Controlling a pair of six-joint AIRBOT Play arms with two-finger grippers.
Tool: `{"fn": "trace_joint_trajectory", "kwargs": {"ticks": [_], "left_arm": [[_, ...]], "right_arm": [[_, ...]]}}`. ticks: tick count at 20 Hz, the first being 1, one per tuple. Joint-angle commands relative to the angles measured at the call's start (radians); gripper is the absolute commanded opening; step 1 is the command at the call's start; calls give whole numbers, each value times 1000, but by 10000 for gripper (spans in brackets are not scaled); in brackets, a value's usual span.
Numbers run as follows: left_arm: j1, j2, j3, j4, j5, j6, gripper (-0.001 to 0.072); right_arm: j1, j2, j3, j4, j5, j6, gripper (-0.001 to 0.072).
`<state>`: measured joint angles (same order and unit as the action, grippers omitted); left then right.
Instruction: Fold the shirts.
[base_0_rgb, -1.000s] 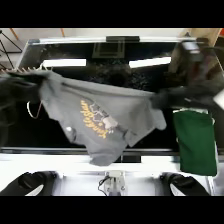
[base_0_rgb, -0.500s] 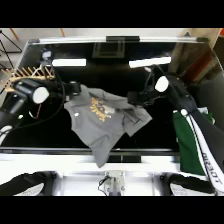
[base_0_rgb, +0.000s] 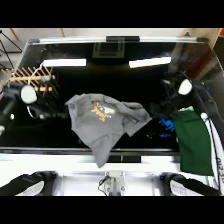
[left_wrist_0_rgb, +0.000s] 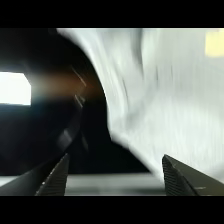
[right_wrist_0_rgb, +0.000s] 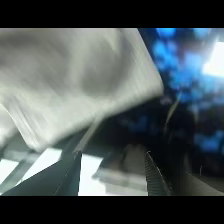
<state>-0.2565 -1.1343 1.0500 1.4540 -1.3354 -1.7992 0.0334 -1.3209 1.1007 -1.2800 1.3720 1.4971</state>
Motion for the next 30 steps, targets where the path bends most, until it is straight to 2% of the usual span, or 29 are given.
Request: {"fn": "trace_joint_trajectory", "kwargs": {"ticks": [1, 4, 7, 8, 9, 10, 11, 12, 13, 14, 15, 16, 20, 24, 26, 29, 30], "left_arm": [[23, 130, -341, -303, 134, 14, 693], [14, 140, -565, -550, 317, 19, 694], [-67, 132, -656, -668, 514, 9, 693], [-100, 122, -665, -688, 562, -7, 693], [-136, 107, -667, -696, 603, -28, 692], [-168, 92, -667, -696, 640, -53, 690], [-199, 75, -667, -696, 683, -82, 634], [-223, 60, -667, -696, 729, -115, 498], [-240, 49, -665, -696, 765, -138, 458], [-253, 43, -665, -696, 796, -153, 346], [-255, 43, -665, -696, 809, -155, 154], [-253, 45, -664, -695, 809, -154, 36], [-247, 61, -665, -695, 808, -123, 33], [-247, 92, -665, -694, 808, -123, 33], [-247, 103, -665, -694, 808, -124, 33], [-247, 104, -665, -694, 808, -124, 33], [-247, 105, -665, -694, 808, -124, 33]], "right_arm": [[-66, 75, -192, 96, -39, -37, 508], [-48, 88, -251, 155, -69, -37, 508], [-49, 87, -256, 180, -94, -39, 512], [-49, 87, -256, 176, -104, -39, 580], [-48, 87, -256, 180, -109, -39, 612], [-48, 87, -256, 183, -120, -39, 613], [-48, 88, -261, 185, -137, -34, 612], [-48, 87, -275, 194, -157, -23, 608], [-48, 87, -295, 214, -177, -23, 608], [-48, 87, -320, 238, -201, -24, 608], [-48, 87, -342, 257, -227, -24, 608], [-48, 87, -367, 287, -253, -24, 607], [51, 87, -426, 355, -365, -31, 607], [202, 64, -426, 355, -466, 29, 604], [227, 36, -426, 360, -471, 37, 537], [243, 2, -426, 392, -480, 36, 521], [243, 0, -426, 391, -484, 37, 361]]}}
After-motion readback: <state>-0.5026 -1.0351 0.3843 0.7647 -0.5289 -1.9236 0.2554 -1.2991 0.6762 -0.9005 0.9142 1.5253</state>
